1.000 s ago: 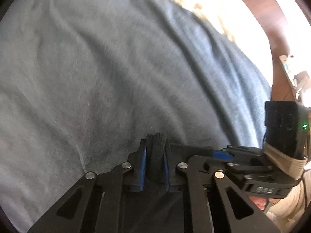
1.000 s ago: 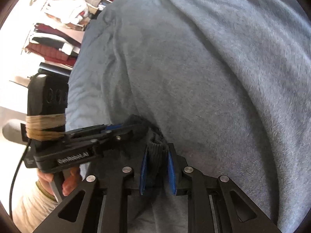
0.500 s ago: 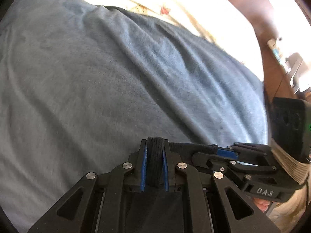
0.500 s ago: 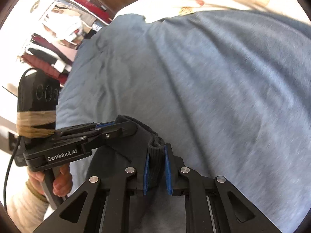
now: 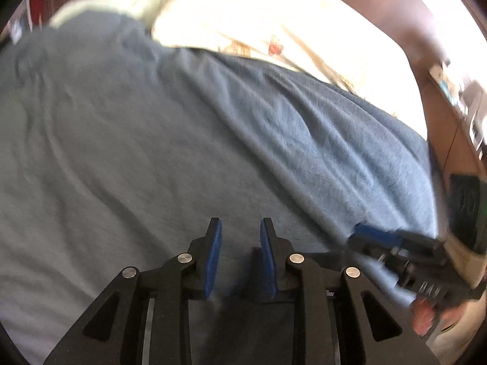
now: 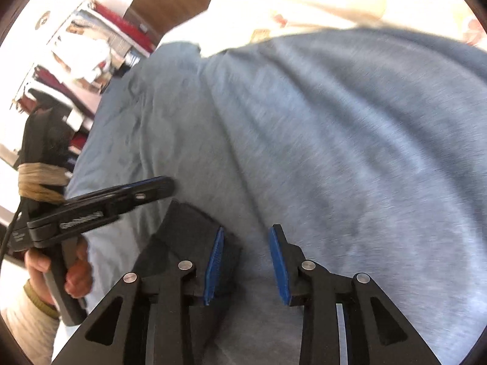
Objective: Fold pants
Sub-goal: 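Open both grippers to release the cuffs, then grasp the folded sweatpants edge with the left gripper while the right gripper grasps beside it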
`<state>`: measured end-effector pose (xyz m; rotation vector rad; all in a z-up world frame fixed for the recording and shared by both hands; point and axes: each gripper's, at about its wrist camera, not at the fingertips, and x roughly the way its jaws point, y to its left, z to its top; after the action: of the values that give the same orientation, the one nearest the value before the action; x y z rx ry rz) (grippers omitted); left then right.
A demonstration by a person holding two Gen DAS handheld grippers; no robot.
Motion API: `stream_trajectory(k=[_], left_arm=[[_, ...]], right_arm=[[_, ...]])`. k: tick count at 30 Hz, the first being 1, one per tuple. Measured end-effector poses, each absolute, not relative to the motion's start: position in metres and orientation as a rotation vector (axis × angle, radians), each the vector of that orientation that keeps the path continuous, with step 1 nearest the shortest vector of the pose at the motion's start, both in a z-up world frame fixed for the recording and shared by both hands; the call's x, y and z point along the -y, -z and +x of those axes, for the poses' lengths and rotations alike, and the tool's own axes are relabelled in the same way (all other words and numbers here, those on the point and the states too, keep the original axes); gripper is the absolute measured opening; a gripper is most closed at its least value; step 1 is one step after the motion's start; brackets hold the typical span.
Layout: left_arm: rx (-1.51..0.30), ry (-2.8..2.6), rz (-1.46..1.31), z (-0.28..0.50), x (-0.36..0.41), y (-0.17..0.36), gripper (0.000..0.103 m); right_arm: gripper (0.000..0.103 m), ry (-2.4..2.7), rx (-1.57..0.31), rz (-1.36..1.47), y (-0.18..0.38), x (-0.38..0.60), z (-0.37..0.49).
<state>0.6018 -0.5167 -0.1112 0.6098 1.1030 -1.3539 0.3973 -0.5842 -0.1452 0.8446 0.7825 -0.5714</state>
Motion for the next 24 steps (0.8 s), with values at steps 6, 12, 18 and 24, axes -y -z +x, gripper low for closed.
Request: stream_trajectory(k=[6,12,18,24], left_arm=[[-1.098,1.290,0.769,0.605,0.507,0.129,0.025],[-1.173,1.354,0.761,0.593,0.502,0.141,0.025],[-1.226,1.417,0.755,0.591,0.508,0.145,0.025],[-1.357,1.472,0.683,0.595,0.524,0.163,0.023]], right_arm=[[0.032,0.671,-0.834,0.794,0.146,0.579,0.386],[0.032,0.582,-0.838,0.823,0.155,0.564,0.390],[0.032,0.495,-0.787,0.865,0.160,0.566,0.401],[0.032,0.452,-0.778,0.925,0.171,0.569,0.411]])
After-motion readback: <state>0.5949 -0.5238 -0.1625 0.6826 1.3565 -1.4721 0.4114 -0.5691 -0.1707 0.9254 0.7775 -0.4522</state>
